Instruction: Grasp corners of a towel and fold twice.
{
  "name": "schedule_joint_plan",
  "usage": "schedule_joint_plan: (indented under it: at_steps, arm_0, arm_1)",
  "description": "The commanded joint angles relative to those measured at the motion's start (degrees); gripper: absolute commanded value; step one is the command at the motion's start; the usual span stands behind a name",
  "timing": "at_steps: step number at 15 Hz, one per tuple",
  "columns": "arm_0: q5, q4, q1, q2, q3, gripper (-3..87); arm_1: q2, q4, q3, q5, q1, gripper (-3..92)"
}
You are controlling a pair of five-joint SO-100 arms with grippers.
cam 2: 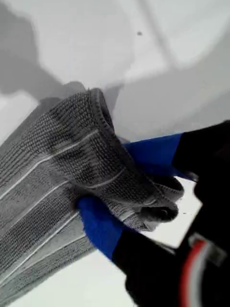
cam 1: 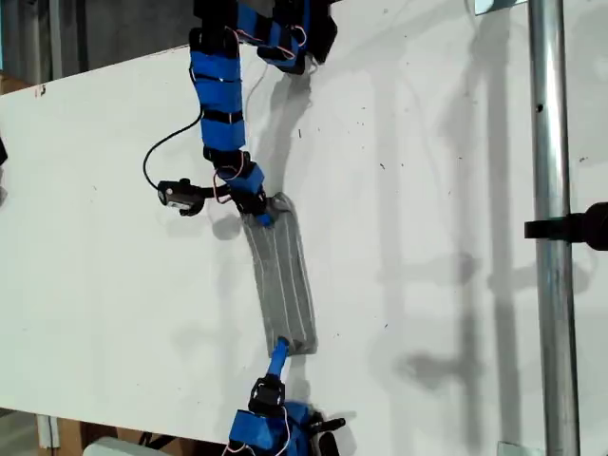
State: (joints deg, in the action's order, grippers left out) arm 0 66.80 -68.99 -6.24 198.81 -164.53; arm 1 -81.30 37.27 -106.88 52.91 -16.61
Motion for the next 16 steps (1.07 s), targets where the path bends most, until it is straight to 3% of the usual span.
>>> schedule_joint_plan:
  at_steps: [1,5,6,7,8,9,10,13,16]
  arm_0:
    - [0.2,-0.4,0.1,0.4,1.3,16.7]
    - [-1.4,0.5,-0.8,0.4,1.1,17.1]
    - [-1.4,0.7,-0.8,0.4,1.1,17.1]
    - [-1.3,0.7,-0.8,0.4,1.0,17.1]
    - [-1.3,0.7,-0.7,0.4,1.0,17.1]
    - [-1.3,0.6,-0.7,0.4,0.9,17.1]
    - [-1.3,0.6,-0.7,0.4,1.1,17.0]
    - [-0.7,0.0,-0.1,0.4,1.3,17.0]
    - [-0.7,1.1,-0.2,0.4,0.8,17.0]
  arm_1:
    - [-8.0,31.8,7.6,-0.2,-2.2,-0.2]
    - [-19.1,71.5,4.9,2.5,-5.9,-0.2]
    - [-18.0,79.2,5.5,4.8,-5.9,-0.2]
    - [-18.0,80.2,5.7,6.4,-5.2,-0.2]
    - [-18.0,76.2,8.1,6.8,-2.7,-0.2]
    - [-26.5,58.3,6.2,3.9,-0.2,-0.2]
    - [-30.4,48.6,5.4,3.6,0.8,-0.2]
    - [-27.2,46.2,13.8,2.5,2.1,-0.2]
    - [-26.1,34.9,12.6,2.7,3.4,-0.2]
